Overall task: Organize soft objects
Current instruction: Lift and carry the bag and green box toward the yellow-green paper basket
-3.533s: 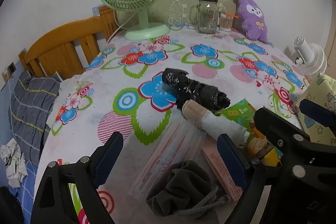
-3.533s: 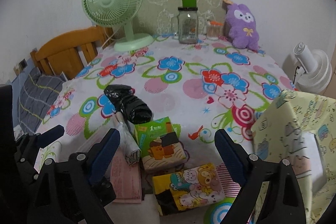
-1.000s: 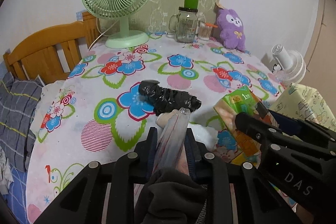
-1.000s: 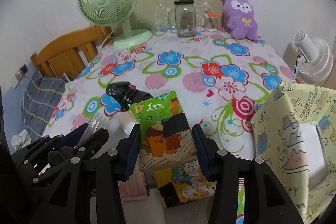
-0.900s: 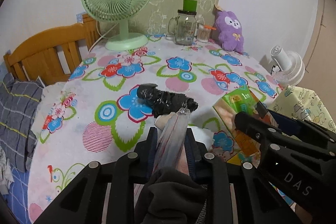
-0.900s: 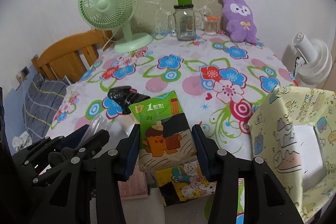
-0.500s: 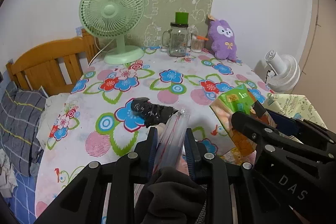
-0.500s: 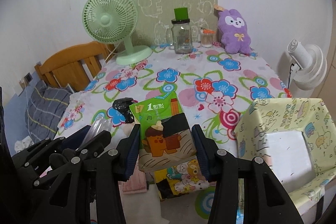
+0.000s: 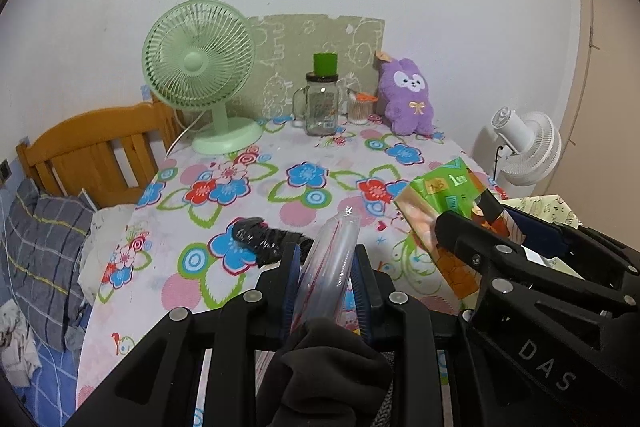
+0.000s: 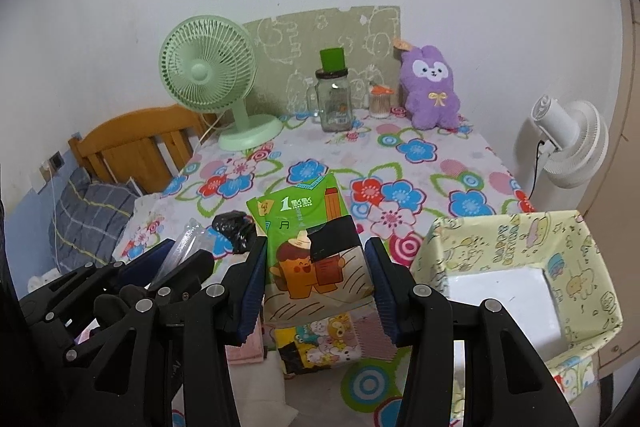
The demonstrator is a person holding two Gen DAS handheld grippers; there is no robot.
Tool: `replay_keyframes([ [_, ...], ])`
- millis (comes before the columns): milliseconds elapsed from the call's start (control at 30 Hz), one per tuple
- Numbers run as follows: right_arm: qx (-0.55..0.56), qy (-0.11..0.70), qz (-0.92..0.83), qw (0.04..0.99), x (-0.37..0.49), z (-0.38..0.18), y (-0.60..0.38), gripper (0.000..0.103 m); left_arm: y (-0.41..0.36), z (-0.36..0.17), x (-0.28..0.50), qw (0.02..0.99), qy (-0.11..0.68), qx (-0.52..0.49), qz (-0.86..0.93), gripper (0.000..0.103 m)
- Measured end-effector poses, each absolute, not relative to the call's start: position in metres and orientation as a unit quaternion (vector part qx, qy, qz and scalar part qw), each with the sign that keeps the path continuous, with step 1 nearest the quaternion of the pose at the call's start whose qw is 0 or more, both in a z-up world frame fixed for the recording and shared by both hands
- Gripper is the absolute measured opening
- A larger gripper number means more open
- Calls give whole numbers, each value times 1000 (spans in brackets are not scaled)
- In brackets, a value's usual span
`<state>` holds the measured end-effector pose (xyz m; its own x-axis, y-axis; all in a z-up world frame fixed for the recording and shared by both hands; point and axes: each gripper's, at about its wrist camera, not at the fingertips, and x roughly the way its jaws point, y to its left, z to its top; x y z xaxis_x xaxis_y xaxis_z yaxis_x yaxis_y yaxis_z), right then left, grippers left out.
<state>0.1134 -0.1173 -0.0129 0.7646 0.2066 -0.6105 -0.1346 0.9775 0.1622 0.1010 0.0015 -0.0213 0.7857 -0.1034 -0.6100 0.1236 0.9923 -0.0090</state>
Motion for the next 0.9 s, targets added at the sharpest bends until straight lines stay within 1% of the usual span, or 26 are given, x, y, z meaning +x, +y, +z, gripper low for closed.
replay_keyframes([
  [433, 67, 317, 78, 943, 112, 4, -143, 52, -26, -6, 104, 952, 297, 27, -76, 25],
  [900, 77, 317, 57, 943, 112, 1, -178, 52, -62, -7, 107, 948, 300, 33, -105, 25],
])
